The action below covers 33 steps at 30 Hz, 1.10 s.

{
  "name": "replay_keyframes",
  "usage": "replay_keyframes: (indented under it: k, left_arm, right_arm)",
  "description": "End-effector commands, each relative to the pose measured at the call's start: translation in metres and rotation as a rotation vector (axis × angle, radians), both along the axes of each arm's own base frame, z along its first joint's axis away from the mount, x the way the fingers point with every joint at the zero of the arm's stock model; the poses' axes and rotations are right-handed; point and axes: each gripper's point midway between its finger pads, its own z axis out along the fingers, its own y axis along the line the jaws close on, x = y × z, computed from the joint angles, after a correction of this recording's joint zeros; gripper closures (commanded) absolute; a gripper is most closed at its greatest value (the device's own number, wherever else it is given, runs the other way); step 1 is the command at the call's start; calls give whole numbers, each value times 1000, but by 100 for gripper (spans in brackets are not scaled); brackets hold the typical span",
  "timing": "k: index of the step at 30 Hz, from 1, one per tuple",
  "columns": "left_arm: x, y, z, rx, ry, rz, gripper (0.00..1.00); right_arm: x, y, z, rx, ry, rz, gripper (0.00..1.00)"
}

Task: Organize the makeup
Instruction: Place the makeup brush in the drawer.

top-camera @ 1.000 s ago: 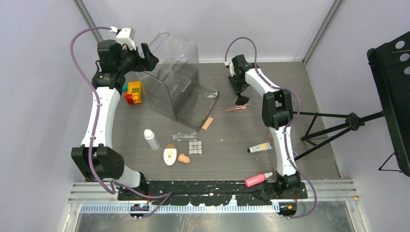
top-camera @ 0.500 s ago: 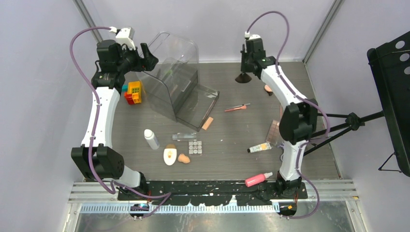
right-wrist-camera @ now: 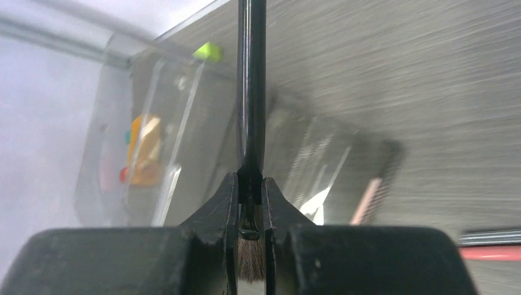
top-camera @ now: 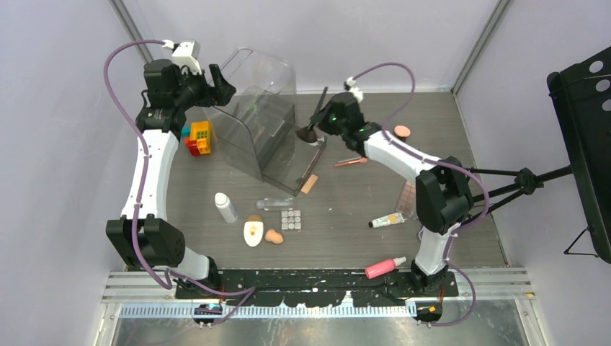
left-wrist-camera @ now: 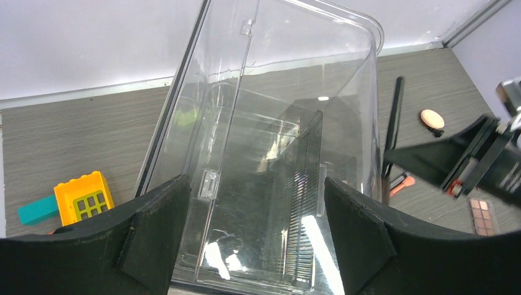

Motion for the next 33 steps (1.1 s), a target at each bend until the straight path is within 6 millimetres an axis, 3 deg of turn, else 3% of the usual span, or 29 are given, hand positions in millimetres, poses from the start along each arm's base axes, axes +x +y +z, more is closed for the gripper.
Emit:
replay_keyframes:
  k: [1, 8, 16, 29, 33]
  left_arm:
    - [-4, 0, -32, -29, 123, 2, 18]
    - [-3, -2, -33, -35, 125, -8, 18]
    - [-4, -2, -32, -34, 123, -11, 18]
    - [-4, -2, -32, -35, 123, -8, 18]
    - [-5, -1, -31, -32, 118, -6, 18]
  right_arm:
    - [-7, 44, 27, 120, -98, -43, 100]
    - [-22, 75, -33, 74, -8, -12, 100]
    - [-26, 88, -74, 12, 59, -26, 94]
    - [-53, 95, -87, -9, 112, -53, 86]
    - [-57, 93, -83, 8, 116, -64, 64]
